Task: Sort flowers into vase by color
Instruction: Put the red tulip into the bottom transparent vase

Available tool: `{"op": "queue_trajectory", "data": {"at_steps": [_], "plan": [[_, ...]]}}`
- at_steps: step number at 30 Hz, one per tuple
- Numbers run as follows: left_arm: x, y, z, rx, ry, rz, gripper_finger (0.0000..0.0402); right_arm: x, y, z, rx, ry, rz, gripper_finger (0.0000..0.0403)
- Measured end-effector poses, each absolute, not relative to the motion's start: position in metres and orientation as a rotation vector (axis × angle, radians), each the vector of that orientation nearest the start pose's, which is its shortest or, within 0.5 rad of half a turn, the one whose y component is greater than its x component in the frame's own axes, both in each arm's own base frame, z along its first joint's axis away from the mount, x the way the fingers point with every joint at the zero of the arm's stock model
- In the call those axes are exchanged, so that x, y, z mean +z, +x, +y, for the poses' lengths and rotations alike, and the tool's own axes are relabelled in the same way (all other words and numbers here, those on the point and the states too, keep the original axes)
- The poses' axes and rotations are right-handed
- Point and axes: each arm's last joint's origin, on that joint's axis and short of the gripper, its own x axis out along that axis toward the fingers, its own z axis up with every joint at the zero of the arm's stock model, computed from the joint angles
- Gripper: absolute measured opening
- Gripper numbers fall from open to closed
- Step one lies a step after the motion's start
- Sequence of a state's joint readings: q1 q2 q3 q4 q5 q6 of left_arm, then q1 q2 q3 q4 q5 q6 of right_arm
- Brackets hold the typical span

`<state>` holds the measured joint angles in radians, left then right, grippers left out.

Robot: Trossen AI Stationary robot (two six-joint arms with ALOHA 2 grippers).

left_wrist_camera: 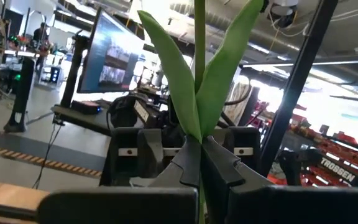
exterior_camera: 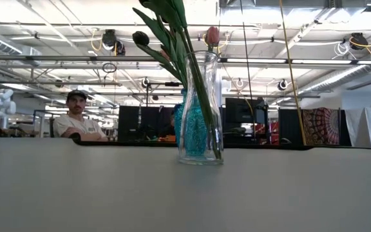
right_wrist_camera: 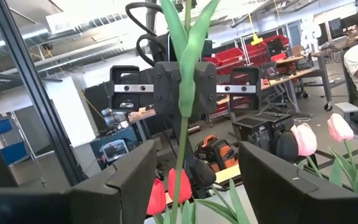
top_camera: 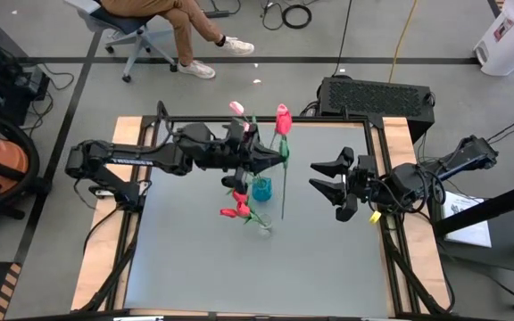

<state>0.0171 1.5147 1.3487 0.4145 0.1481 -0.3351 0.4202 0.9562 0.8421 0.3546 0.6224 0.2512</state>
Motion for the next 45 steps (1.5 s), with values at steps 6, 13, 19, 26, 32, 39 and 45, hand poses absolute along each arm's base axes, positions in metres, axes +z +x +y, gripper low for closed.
{"op": "queue_trajectory", "data": {"at_steps": [6,13,19,26,32,39,45], "plan": [[0.400,0.359,-0.002,-0.149,-0.317,-0.202,0.0004,0.371,0.198,0.070,-0.175,0.366,-0.225,0.0219],[0.395,0.364,-0.006,-0.150,-0.320,-0.188,0.0004,0.363,0.211,0.076,-0.171,0.424,-0.222,0.0219],[0.395,0.363,-0.008,-0.157,-0.323,-0.187,0.0004,0.365,0.215,0.075,-0.180,0.417,-0.235,0.0219],[0.395,0.363,-0.009,-0.158,-0.324,-0.180,0.0004,0.387,0.218,0.068,-0.179,0.365,-0.141,0.0219],[0.395,0.363,-0.009,-0.158,-0.324,-0.181,0.0004,0.399,0.227,0.064,-0.123,0.311,-0.033,0.0219],[0.395,0.363,-0.009,-0.158,-0.324,-0.181,0.0004,0.398,0.239,0.058,-0.104,0.348,-0.004,0.0219],[0.395,0.363,-0.009,-0.157,-0.324,-0.177,0.0004,0.397,0.241,0.052,-0.107,0.409,-0.008,0.0219]]}}
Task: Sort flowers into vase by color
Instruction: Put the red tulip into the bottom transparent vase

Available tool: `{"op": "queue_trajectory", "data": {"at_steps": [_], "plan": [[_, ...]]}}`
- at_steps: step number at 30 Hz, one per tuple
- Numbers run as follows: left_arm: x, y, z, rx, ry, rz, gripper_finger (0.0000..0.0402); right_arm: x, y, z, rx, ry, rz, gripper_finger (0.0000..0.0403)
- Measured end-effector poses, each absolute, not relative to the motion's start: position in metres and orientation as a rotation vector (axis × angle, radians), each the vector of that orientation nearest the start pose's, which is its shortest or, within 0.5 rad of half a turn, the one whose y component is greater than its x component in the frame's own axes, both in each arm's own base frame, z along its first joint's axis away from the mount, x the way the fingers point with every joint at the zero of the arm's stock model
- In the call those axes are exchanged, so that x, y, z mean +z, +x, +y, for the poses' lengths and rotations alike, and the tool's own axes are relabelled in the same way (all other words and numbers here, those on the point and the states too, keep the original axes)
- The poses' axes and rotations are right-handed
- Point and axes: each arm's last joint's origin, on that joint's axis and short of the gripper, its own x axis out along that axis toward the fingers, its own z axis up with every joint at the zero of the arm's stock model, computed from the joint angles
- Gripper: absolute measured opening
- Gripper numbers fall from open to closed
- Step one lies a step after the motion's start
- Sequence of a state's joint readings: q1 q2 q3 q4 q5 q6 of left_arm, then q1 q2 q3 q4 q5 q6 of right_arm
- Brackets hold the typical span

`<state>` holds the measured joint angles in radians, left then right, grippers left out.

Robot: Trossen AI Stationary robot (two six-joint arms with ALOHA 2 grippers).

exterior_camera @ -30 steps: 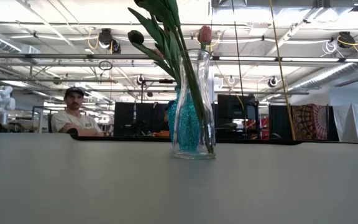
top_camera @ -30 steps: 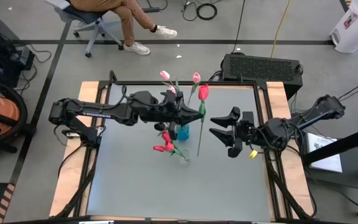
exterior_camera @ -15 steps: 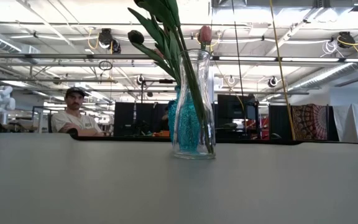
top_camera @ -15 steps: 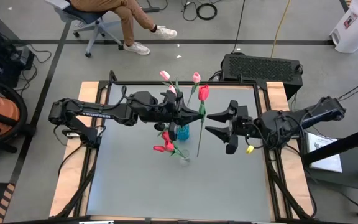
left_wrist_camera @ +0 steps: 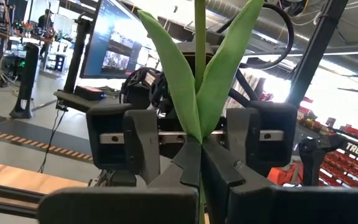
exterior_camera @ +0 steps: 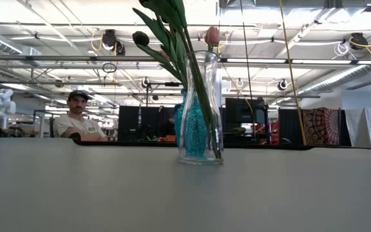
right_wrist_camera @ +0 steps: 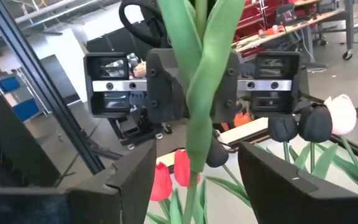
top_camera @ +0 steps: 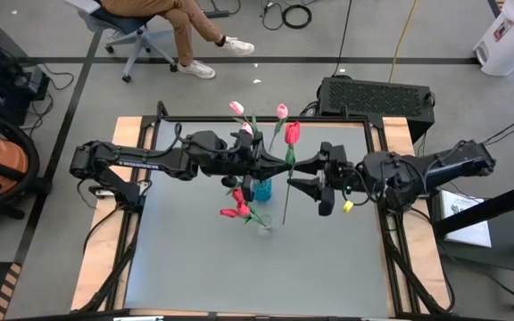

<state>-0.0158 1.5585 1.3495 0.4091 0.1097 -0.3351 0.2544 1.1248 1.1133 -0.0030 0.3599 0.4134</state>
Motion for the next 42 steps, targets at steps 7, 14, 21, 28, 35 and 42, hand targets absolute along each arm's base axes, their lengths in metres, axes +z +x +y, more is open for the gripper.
{"op": "queue_trajectory", "data": {"at_steps": [7,14,21,28,35,42], "plan": [[0.3945,0.3634,-0.0089,-0.157,-0.324,-0.177,0.0004,0.3978,0.2416,0.0512,-0.102,0.422,-0.011,0.0192],[0.3945,0.3634,-0.0089,-0.158,-0.324,-0.177,0.0004,0.3967,0.2431,0.0518,-0.087,0.404,-0.002,0.0130],[0.3946,0.3634,-0.0089,-0.158,-0.324,-0.178,0.0004,0.3969,0.2431,0.0518,-0.087,0.371,-0.003,0.0067],[0.3950,0.3631,-0.0089,-0.159,-0.324,-0.180,0.0004,0.3969,0.2431,0.0518,-0.087,0.343,-0.002,0.0007],[0.3950,0.3631,-0.0089,-0.159,-0.324,-0.180,0.0004,0.3969,0.2431,0.0518,-0.087,0.327,-0.001,0.0003],[0.3951,0.3630,-0.0087,-0.149,-0.326,-0.182,0.0012,0.3969,0.2430,0.0517,-0.088,0.324,-0.001,0.0001]]}}
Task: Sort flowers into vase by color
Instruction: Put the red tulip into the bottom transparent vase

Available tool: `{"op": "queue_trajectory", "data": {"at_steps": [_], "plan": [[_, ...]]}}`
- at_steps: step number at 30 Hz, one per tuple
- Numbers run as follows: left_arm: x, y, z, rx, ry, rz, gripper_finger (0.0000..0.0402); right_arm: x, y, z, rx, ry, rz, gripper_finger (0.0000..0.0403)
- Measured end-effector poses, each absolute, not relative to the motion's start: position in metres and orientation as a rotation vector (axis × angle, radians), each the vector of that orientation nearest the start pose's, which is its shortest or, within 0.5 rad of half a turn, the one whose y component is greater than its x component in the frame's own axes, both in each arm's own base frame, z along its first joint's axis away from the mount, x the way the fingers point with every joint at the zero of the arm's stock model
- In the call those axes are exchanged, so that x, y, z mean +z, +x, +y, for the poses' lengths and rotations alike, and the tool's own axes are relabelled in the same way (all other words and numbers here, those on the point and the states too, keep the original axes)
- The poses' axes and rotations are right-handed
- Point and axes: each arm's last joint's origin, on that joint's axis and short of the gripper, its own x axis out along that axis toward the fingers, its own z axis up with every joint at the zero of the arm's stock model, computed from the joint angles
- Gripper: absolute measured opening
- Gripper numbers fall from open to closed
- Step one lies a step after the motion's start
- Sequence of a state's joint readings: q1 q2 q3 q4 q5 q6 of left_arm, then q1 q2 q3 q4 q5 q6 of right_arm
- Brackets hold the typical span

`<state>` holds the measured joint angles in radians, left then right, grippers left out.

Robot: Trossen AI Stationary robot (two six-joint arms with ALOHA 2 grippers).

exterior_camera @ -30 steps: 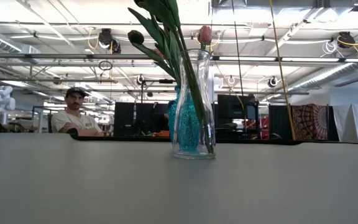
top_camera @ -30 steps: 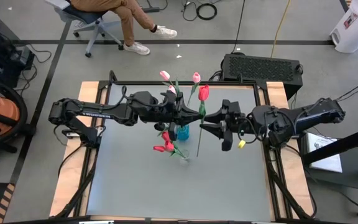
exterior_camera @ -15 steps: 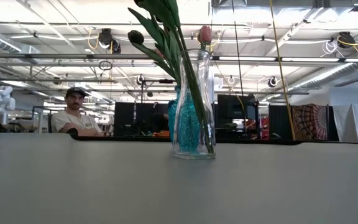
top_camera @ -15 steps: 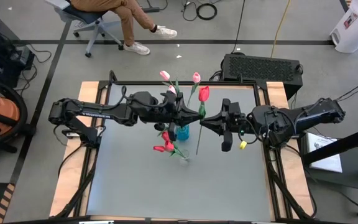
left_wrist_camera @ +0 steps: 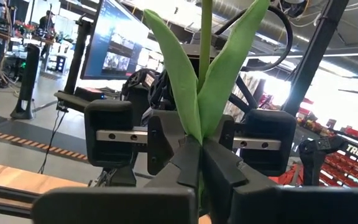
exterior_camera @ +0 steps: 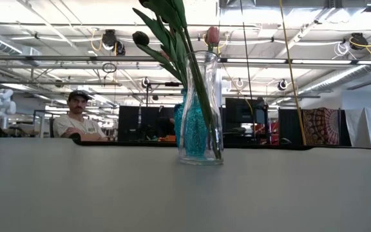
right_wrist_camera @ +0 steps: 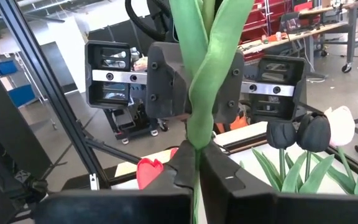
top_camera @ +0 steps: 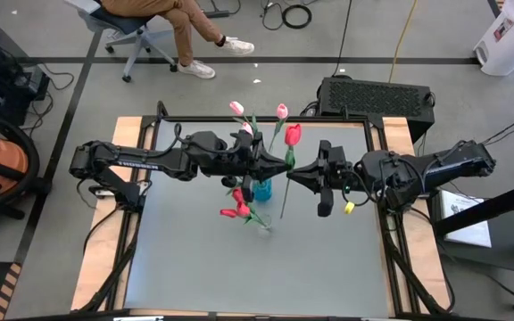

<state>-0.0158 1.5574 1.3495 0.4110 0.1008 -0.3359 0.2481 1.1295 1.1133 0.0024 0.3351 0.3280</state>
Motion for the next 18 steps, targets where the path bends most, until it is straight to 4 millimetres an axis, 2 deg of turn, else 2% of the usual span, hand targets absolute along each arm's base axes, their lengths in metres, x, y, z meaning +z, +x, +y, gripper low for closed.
{"op": "queue_trajectory", "data": {"at_steps": [10,18], "plan": [[0.395,0.363,-0.009,-0.146,-0.352,-0.180,0.0080,0.399,0.241,0.051,-0.086,0.332,-0.008,0.0000],[0.410,0.349,-0.006,-0.146,-0.343,-0.220,0.0087,0.406,0.231,0.049,-0.081,0.334,-0.036,0.0000]]}}
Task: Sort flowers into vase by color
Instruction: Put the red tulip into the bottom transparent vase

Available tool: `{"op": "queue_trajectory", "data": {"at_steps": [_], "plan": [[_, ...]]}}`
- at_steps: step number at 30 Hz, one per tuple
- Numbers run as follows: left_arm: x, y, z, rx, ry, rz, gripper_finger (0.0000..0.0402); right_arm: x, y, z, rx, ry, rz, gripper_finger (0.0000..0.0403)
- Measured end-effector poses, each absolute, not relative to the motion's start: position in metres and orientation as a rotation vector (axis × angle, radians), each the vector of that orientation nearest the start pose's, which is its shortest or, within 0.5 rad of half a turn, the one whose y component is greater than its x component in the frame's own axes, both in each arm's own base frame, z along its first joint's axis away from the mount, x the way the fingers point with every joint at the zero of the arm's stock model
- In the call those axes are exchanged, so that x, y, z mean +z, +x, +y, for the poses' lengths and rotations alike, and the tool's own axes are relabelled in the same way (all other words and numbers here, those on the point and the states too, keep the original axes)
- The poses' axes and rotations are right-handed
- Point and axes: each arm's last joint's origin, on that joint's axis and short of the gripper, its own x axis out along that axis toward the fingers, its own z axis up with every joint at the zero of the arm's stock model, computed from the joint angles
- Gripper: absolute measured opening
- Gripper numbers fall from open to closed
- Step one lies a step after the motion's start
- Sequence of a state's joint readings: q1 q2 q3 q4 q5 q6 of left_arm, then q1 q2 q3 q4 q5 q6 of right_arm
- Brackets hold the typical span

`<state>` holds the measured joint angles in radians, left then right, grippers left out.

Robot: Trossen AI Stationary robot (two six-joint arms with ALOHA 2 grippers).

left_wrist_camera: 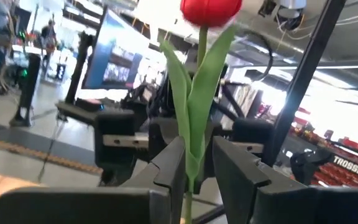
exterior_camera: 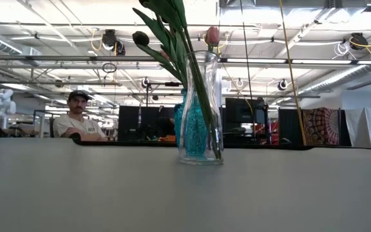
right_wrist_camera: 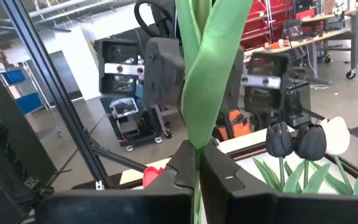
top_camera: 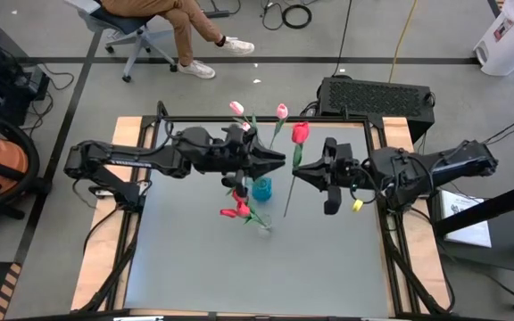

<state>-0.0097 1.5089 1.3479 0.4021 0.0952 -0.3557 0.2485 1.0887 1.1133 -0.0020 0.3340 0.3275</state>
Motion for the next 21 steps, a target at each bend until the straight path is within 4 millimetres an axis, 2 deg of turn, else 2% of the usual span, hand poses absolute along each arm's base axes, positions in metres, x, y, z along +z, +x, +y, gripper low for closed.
{"op": "queue_trajectory", "data": {"at_steps": [6,14,21], "plan": [[0.425,0.333,0.004,-0.119,-0.309,-0.256,0.0087,0.413,0.221,0.046,-0.077,0.325,-0.066,0.0000],[0.436,0.307,0.019,-0.052,-0.280,-0.185,0.0087,0.417,0.207,0.043,-0.077,0.312,-0.062,0.0000],[0.443,0.281,0.030,0.054,-0.229,-0.121,0.0087,0.412,0.213,0.045,-0.080,0.303,-0.030,0.0000]]}}
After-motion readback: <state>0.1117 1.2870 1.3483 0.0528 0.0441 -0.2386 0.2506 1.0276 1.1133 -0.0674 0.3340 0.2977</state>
